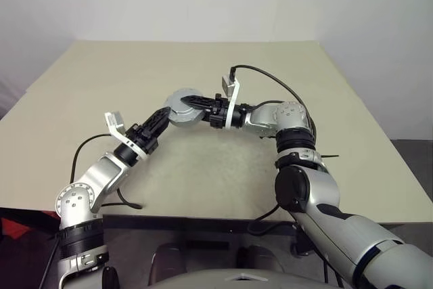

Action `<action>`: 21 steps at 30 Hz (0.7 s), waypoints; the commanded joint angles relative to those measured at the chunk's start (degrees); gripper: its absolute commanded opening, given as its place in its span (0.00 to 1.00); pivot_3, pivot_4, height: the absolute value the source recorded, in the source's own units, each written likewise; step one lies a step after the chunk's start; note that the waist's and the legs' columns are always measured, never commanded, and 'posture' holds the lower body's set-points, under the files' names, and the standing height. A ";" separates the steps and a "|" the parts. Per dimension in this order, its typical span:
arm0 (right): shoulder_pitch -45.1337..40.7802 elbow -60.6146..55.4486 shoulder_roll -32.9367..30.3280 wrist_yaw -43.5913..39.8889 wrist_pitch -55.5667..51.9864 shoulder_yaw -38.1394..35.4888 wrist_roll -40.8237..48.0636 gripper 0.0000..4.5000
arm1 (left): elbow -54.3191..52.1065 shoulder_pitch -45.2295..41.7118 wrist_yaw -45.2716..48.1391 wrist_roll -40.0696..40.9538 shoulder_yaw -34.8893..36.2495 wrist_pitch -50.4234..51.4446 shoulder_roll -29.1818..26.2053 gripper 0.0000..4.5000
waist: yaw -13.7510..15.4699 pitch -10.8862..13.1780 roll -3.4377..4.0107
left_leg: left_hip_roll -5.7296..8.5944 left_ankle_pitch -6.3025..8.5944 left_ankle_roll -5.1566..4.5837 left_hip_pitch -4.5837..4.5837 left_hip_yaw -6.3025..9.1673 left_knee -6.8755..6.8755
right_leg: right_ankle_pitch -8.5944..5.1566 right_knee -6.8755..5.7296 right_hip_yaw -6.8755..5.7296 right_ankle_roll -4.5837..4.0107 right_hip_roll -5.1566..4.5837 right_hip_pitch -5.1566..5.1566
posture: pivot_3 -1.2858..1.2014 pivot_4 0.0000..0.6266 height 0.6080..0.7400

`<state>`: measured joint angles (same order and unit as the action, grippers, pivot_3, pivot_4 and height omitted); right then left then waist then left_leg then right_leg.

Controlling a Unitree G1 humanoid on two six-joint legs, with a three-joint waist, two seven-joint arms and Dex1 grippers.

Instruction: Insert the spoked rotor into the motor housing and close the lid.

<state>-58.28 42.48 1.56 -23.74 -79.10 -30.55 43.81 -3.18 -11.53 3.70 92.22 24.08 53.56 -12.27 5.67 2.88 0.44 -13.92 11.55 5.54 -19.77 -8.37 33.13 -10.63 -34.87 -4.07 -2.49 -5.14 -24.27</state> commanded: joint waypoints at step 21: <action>-0.35 -4.31 0.16 -3.14 4.36 4.19 0.76 0.54 | -1.32 -0.92 0.46 2.36 -1.17 -2.88 -1.14 0.28 | 0.01 -0.01 -0.02 | 0.00 -0.01 0.01 -0.01 0.00 0.03 | 0.01 -0.02 0.01 0.00 0.00 0.00 | 0.52 0.00 1.00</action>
<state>-57.67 41.13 1.82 -25.89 -76.05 -27.52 43.99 -2.75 -11.52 3.57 94.08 23.24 50.96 -12.50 5.68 2.87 0.42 -13.92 11.55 5.55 -19.77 -8.37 33.16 -10.62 -34.89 -4.07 -2.48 -5.14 -24.27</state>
